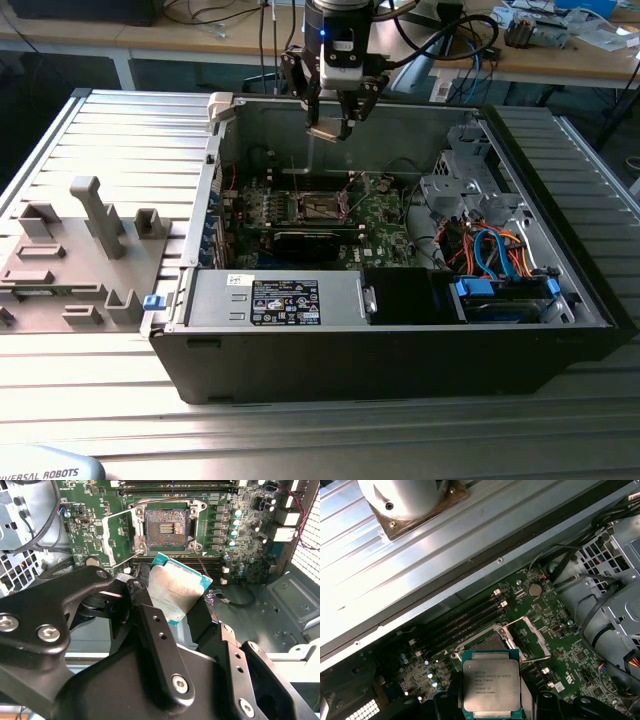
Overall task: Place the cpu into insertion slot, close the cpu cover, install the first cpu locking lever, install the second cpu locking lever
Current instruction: 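Place the cpu into insertion slot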
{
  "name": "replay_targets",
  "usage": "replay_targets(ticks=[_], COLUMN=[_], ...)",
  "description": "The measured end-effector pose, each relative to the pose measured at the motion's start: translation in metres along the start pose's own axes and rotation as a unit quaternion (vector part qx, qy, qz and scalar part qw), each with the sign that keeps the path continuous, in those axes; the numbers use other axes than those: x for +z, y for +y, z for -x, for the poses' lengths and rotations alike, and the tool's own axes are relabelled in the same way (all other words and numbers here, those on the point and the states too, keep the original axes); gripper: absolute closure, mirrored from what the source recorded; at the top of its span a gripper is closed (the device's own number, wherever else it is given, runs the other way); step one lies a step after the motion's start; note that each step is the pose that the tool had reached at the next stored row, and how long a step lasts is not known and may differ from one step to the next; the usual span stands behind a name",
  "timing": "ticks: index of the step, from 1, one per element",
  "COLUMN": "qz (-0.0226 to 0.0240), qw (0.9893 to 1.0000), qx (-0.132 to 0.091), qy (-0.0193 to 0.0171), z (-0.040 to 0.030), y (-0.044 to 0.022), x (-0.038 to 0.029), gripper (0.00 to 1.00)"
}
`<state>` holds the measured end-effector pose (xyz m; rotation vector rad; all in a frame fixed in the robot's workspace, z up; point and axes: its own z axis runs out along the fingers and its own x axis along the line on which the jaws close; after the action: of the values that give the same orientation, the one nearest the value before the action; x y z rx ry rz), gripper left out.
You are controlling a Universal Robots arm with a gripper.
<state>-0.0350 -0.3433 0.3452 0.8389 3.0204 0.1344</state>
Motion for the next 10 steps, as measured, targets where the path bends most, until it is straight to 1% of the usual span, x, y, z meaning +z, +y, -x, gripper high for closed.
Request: replay_targets(ticks=[10], qz=[0.0], qw=[1.0], qx=[0.003], qy=[-0.0002], z=[0.0], y=[0.0], x=[0.0003], gripper=[0.46])
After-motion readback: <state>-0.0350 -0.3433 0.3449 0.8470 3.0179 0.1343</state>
